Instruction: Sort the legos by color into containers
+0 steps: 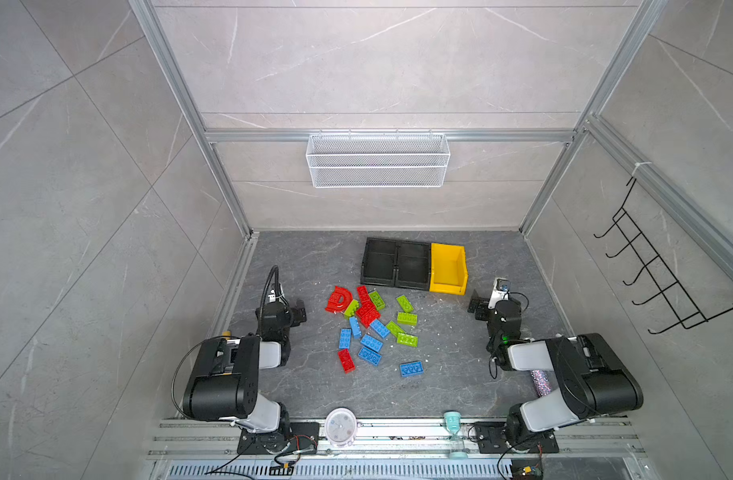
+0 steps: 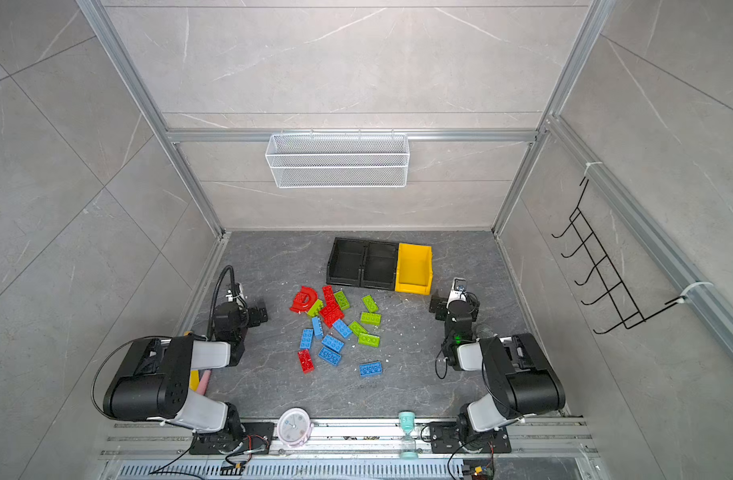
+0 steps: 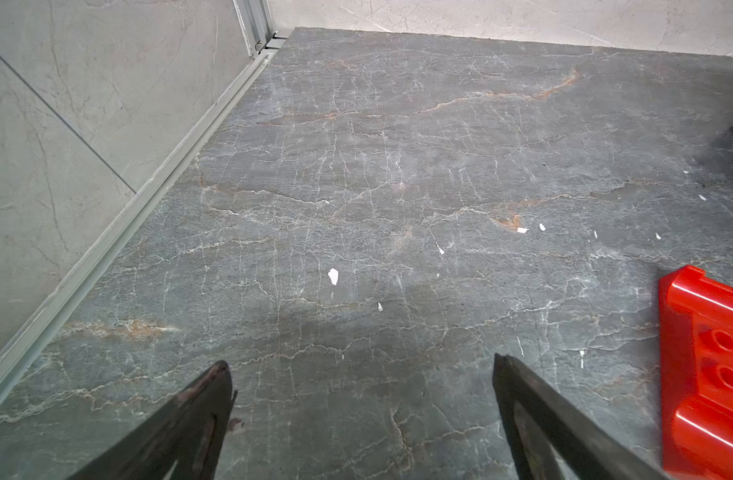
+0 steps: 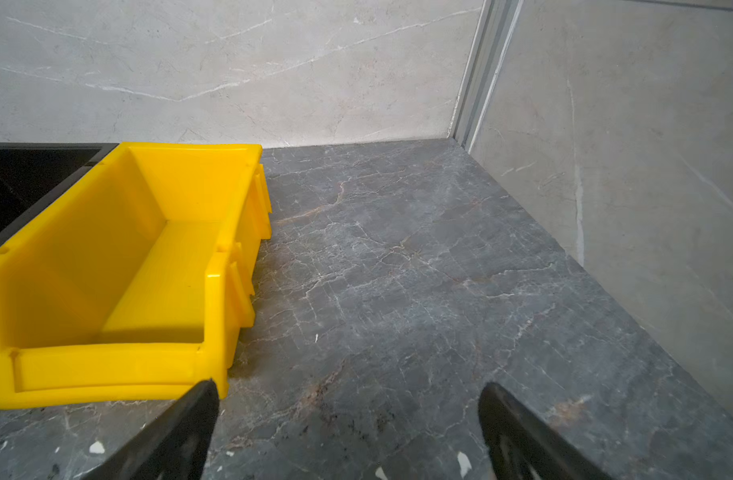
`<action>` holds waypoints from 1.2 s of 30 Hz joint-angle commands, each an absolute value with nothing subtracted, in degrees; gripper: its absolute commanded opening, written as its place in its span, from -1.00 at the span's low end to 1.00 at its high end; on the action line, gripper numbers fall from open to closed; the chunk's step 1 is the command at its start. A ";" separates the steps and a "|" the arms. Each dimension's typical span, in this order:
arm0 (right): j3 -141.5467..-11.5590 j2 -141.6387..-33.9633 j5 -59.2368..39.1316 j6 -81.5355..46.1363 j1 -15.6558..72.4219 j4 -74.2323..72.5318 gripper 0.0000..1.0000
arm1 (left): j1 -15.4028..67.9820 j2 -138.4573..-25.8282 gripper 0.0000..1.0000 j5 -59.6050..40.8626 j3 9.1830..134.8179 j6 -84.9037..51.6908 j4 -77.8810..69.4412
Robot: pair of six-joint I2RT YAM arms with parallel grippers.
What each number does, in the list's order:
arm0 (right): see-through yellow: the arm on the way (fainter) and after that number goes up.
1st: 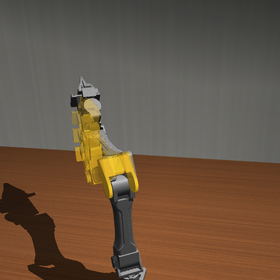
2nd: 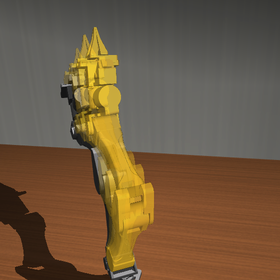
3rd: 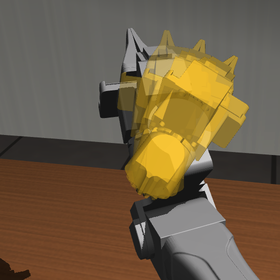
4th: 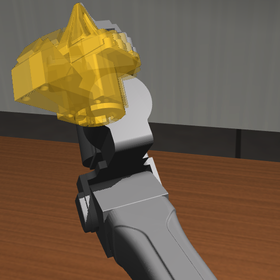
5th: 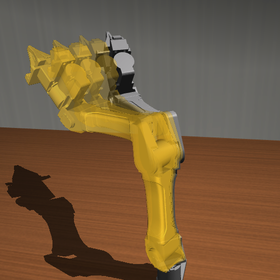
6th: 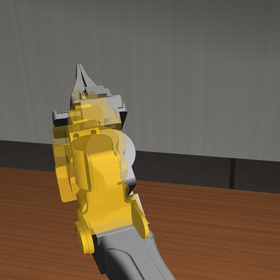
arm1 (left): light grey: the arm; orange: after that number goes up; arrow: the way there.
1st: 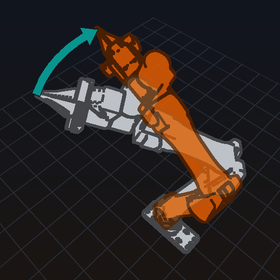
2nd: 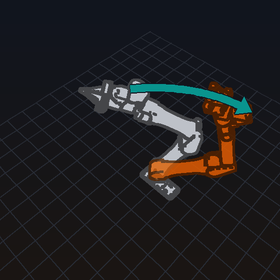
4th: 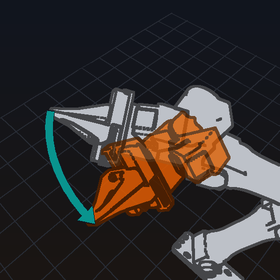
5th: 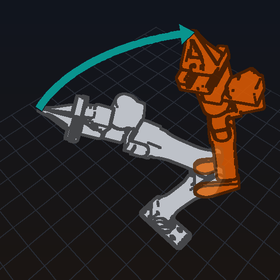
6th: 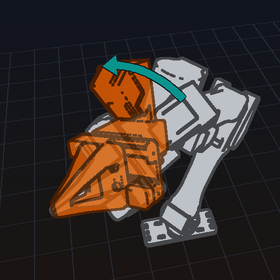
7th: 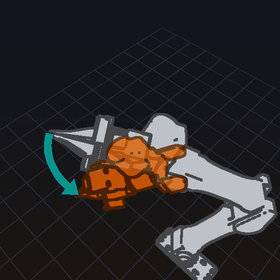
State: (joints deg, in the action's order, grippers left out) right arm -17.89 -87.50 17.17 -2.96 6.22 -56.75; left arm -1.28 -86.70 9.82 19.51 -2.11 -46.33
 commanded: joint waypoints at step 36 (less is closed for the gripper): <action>-18.68 -87.51 16.70 -3.63 5.97 -55.96 0.99 | -1.58 -85.87 1.00 8.96 20.63 -1.23 -48.30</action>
